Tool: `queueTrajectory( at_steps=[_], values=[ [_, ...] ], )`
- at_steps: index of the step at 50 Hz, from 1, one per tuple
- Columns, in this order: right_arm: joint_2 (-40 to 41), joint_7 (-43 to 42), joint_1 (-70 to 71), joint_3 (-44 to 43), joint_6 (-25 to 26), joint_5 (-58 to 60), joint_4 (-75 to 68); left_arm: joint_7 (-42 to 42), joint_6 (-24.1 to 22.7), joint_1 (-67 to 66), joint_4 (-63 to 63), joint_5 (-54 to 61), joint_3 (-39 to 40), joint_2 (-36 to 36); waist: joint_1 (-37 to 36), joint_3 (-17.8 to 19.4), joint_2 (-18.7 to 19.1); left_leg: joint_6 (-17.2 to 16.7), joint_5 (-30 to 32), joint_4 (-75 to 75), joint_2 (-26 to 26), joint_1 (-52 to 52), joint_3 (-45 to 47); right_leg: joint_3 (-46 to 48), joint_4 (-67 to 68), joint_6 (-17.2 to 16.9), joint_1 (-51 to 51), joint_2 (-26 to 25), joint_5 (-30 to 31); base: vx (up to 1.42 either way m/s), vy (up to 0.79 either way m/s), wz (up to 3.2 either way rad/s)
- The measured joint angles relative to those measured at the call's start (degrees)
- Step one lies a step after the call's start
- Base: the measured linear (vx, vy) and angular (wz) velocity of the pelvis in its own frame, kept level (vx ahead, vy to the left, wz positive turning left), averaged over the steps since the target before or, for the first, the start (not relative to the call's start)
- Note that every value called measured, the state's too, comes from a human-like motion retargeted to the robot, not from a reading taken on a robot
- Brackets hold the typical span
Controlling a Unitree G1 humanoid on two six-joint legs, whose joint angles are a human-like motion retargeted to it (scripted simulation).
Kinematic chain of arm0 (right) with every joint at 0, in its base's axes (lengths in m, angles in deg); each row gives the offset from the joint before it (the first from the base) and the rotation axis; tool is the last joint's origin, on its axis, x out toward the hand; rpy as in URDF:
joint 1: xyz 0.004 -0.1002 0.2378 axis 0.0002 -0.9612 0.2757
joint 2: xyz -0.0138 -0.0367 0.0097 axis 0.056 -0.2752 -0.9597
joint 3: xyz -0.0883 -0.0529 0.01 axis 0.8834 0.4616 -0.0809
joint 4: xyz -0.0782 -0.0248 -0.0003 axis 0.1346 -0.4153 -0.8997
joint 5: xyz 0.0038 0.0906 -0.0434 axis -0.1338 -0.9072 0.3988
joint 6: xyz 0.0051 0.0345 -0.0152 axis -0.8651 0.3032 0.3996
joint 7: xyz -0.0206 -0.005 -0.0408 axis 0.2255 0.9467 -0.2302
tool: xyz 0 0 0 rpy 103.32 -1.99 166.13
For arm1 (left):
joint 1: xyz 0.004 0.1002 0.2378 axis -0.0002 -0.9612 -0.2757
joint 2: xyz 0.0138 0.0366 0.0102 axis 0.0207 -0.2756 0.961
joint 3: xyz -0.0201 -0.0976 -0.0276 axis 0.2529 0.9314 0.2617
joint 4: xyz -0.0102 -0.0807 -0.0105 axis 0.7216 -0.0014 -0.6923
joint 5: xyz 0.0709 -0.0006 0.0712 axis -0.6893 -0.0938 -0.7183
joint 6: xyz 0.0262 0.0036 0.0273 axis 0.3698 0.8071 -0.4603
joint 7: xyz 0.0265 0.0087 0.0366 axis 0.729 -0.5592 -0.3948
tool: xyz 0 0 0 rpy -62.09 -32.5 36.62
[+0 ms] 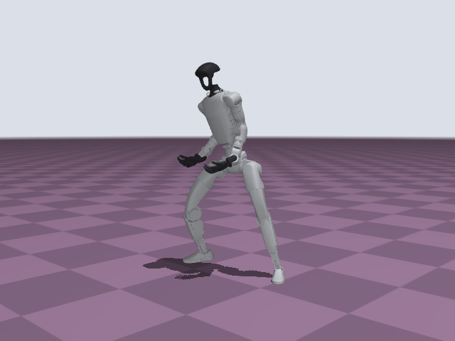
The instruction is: Kungfu
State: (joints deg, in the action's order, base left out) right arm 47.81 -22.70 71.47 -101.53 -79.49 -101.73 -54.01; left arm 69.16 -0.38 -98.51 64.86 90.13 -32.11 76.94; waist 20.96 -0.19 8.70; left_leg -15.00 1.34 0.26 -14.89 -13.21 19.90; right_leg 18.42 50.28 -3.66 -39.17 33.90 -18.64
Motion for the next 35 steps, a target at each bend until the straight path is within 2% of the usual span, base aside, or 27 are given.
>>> queueTrajectory(
  at_steps=[5, 10, 15, 20, 22, 26, 30, 33, 35],
  values=[
    [-0.93, -1.68, -4.68, 3.48, 0.82, -0.36, -2.24, -1.54, -2.83, -5.76, -5.58, -1.83, 0.55, 3.05, -0.81, -0.38, -0.53, 0.0, 0.13, -0.02, 0.53, 0.19, -0.52, 0.35, -2.66, -0.53, 2.0, 0.14, 2.2, 0.18, 0.13, 0.08],
    [-5.6, 0.98, -6.69, 2.56, 0.58, 6.07, -3.23, -1.23, -2.73, 1.88, -10.9, -8.68, -1.51, 7.09, -2.44, -1.16, -1.71, 0.0, 0.77, -0.6, 0.38, -0.95, -2.04, 2.42, -5.59, -0.91, 4.97, -0.04, 3.57, 0.14, 0.05, 0.22],
    [-11.35, -0.57, -9.31, -5.94, -3.01, 10.59, -6.21, -2.79, -5.2, 19.46, -13.37, -15.82, -4.89, 10.38, -3.94, 0.18, -1.91, 0.0, 2.5, -2.9, -1.0, -4.17, -5.86, 7.6, -9.54, -1.61, 11.46, -1.01, 4.68, 0.2, 0.04, 0.58],
    [-16.11, -5.87, -13.79, -19.58, -8.99, 11.44, -15.37, -3.8, -7.54, 41.99, -12.31, -23.17, -10.38, 10.76, -6.54, 1.06, -2.36, 0.0, 4.46, -9.02, -2.86, -11.79, -7.98, 12.9, -15.84, -2.23, 17.88, -2.46, 7.68, 0.34, 0.06, 1.15],
    [-17.72, -8.99, -16.35, -24.47, -12.38, 12.13, -20.87, -4.65, -8.58, 49.88, -11.91, -24.23, -13.02, 10.35, -9.03, 1.44, -2.03, 0.16, 3.52, -12.79, -7.49, -14.02, -5.13, 14.73, -18.86, -1.77, 20.84, -5.77, 8.5, 0.38, -0.05, 0.81],
    [-22.68, -15.02, -21.22, -31.03, -18.1, 14.51, -32.72, -6.81, -11.16, 62.3, -11.63, -25.57, -15.72, 11.13, -12.26, 0.63, -1.68, 0.26, 0.69, -19.08, -8.18, -19.04, -6.62, 16.25, -24.52, -3.03, 25.13, -7.17, 12.36, 0.52, 0.35, 0.91],
    [-26.66, -20.77, -22.72, -31.31, -21.43, 15.88, -44.25, -9.05, -13.17, 69.77, -11.82, -28.51, -14.39, 15.19, -15.04, -2.11, -0.55, 0.42, -3.24, -27.17, -5.48, -25.05, -12.89, 18.07, -30.22, -4.2, 29.89, -7.18, 17.35, 0.74, 0.57, 0.93],
    [-25.43, -22.47, -17.58, -26.76, -22.43, 11.51, -49.33, -11.23, -14.24, 73.21, -11.71, -30.24, -12.06, 19.0, -19.51, -4.24, -0.96, 1.21, -6.67, -31.9, -2.41, -27.23, -14.12, 19.33, -34.48, -4.66, 33.23, -5.82, 21.37, 0.79, 0.59, 0.64],
    [-23.22, -22.05, -11.28, -21.15, -21.31, 8.1, -52.31, -12.07, -14.9, 74.59, -11.76, -30.64, -10.45, 21.64, -23.43, -5.97, -1.33, 1.09, -9.35, -34.27, -1.0, -28.27, -14.15, 21.64, -37.39, -4.65, 35.03, -5.22, 23.8, 0.64, 0.46, 0.3]
  ],
)
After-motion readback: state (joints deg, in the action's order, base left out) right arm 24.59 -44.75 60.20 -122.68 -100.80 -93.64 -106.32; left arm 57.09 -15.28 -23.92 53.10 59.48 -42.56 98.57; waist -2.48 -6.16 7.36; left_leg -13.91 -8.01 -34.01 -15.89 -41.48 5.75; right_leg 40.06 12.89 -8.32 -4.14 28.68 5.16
